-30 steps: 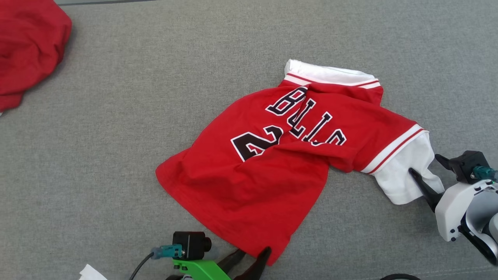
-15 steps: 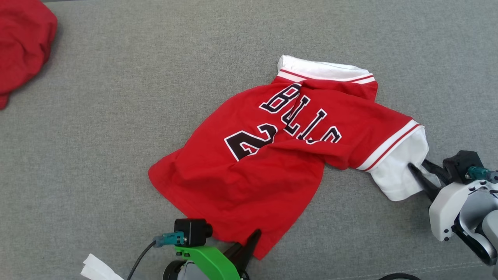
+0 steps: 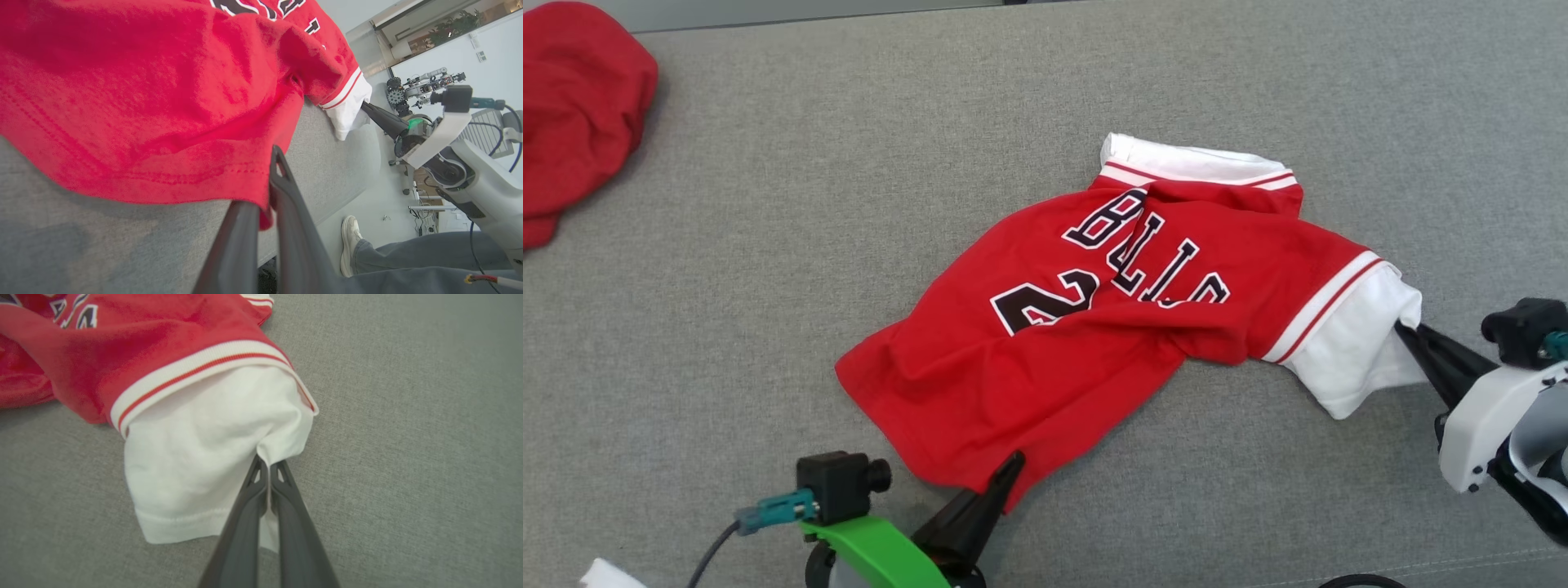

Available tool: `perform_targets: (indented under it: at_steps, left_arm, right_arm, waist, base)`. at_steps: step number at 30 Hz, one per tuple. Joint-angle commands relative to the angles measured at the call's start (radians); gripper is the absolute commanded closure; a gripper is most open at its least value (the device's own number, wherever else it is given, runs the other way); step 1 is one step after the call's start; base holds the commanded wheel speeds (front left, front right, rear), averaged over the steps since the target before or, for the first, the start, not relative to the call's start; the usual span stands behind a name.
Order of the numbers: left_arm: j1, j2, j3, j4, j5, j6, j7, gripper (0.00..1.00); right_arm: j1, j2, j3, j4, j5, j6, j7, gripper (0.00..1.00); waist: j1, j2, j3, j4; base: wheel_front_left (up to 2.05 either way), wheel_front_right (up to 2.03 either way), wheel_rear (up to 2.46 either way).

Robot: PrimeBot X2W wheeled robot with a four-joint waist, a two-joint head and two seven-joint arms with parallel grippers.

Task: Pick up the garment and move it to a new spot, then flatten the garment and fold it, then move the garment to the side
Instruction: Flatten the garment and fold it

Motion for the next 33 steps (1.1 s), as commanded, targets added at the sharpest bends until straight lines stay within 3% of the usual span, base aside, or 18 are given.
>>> perform_targets:
  at_steps: [1, 4, 9, 13, 16, 20, 23, 26, 29, 33]
  left_arm:
    - [0.016, 0.016, 0.019, -0.044, -0.015, 0.001, 0.001, 1.0]
    - [0.042, 0.04, 0.054, -0.159, -0.052, 0.009, 0.009, 1.0]
    - [0.01, 0.077, 0.134, -0.358, -0.123, 0.03, 0.043, 1.0]
    - [-0.162, 0.154, 0.227, -0.45, -0.159, 0.05, 0.132, 1.0]
    - [-0.374, 0.206, 0.3, -0.428, -0.219, 0.086, 0.222, 1.0]
    - [-0.727, 0.25, 0.33, -0.248, -0.245, 0.121, 0.316, 1.0]
    - [-1.007, 0.228, 0.316, -0.044, -0.215, 0.142, 0.328, 1.0]
    - [-1.24, 0.204, 0.287, 0.157, -0.143, 0.132, 0.279, 1.0]
    - [-1.437, 0.169, 0.268, 0.336, -0.054, 0.098, 0.153, 1.0]
    - [-1.594, 0.122, 0.274, 0.522, 0.028, 0.032, -0.094, 1.0]
  right_arm:
    - [0.009, 0.001, -0.021, -0.023, 0.027, -0.002, -0.009, 1.0]
    - [0.026, 0.028, -0.086, -0.106, 0.122, -0.002, -0.021, 1.0]
    - [0.038, 0.07, -0.241, -0.37, 0.373, -0.002, 0.004, 1.0]
    - [-0.038, 0.093, -0.39, -0.48, 0.473, -0.001, 0.087, 1.0]
    - [-0.182, 0.129, -0.456, -0.489, 0.492, -0.001, 0.183, 1.0]
    - [-0.512, 0.257, -0.482, -0.374, 0.423, -0.001, 0.304, 1.0]
    - [-0.832, 0.419, -0.519, -0.204, 0.268, -0.001, 0.315, 1.0]
    - [-1.13, 0.58, -0.605, -0.008, 0.095, -0.001, 0.219, 1.0]
    - [-1.368, 0.623, -0.673, 0.165, -0.042, -0.001, 0.059, 1.0]
    - [-1.578, 0.631, -0.593, 0.378, 0.07, -0.001, -0.162, 1.0]
  waist:
    - [0.0, 0.0, -0.008, -0.002]
    - [0.0, 0.0, -0.016, -0.001]
    - [0.0, 0.0, 0.005, 0.007]
    - [0.0, 0.0, 0.067, 0.029]
    - [0.0, 0.0, 0.146, 0.044]
    - [0.0, 0.0, 0.267, 0.062]
    - [0.0, 0.0, 0.344, 0.077]
    - [0.0, 0.0, 0.396, 0.073]
    - [0.0, 0.0, 0.433, 0.072]
    - [0.0, 0.0, 0.453, 0.07]
  base:
    - [0.0, 0.0, 0.0]
    - [0.0, 0.0, 0.0]
    - [0.0, 0.0, 0.0]
    - [0.0, 0.0, 0.0]
    - [0.0, 0.0, 0.0]
    - [0.0, 0.0, 0.0]
    - [0.0, 0.0, 0.0]
    - [0.0, 0.0, 0.0]
    - [0.0, 0.0, 0.0]
    - [0.0, 0.0, 0.0]
